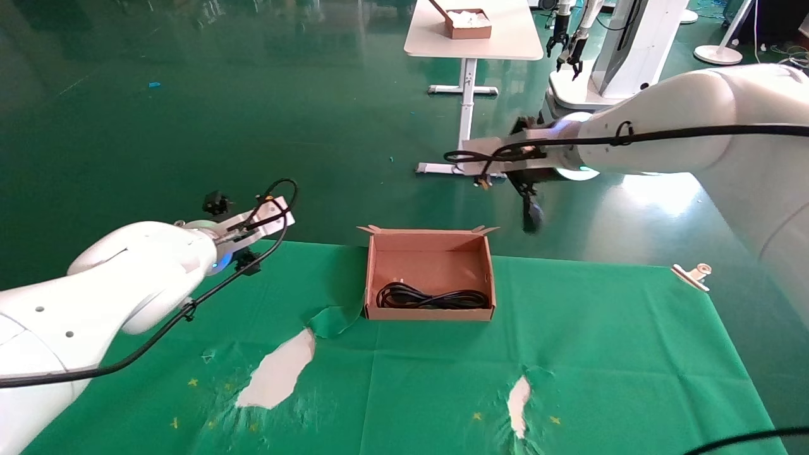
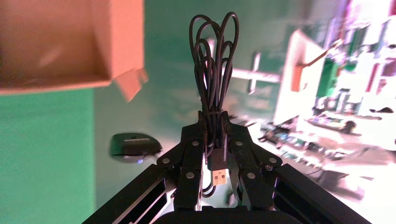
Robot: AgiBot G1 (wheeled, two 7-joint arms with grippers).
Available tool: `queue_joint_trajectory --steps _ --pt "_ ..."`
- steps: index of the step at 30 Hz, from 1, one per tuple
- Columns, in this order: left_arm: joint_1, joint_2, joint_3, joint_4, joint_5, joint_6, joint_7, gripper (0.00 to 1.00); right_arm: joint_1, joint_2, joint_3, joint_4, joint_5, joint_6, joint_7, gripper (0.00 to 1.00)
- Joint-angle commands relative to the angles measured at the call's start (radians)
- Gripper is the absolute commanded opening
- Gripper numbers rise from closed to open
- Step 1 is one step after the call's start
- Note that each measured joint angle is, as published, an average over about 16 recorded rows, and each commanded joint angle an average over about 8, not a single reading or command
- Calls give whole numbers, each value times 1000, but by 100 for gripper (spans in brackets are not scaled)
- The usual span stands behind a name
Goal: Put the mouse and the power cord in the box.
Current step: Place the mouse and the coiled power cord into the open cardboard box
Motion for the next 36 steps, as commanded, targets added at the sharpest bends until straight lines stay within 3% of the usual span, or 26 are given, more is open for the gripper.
queue_joint_trajectory --steps 1,17,18,25,26,36 --pt "-1 3 -1 9 -10 -5 12 100 -13 -5 -2 -2 20 47 -31 0" --pt "-5 9 -1 37 -46 -20 52 100 -77 -5 -102 37 198 29 -102 1" --pt "-5 9 -1 37 -47 -21 53 100 -81 -4 -108 32 202 28 -102 5" --pt "-5 9 -2 43 -54 -22 57 100 -98 -4 -134 4 220 35 -107 90" --pt "-5 9 -2 43 -55 -22 57 100 -99 -5 -135 2 221 36 -108 99" --pt "-5 10 -1 42 -54 -22 57 100 -96 -4 -130 9 217 35 -107 100"
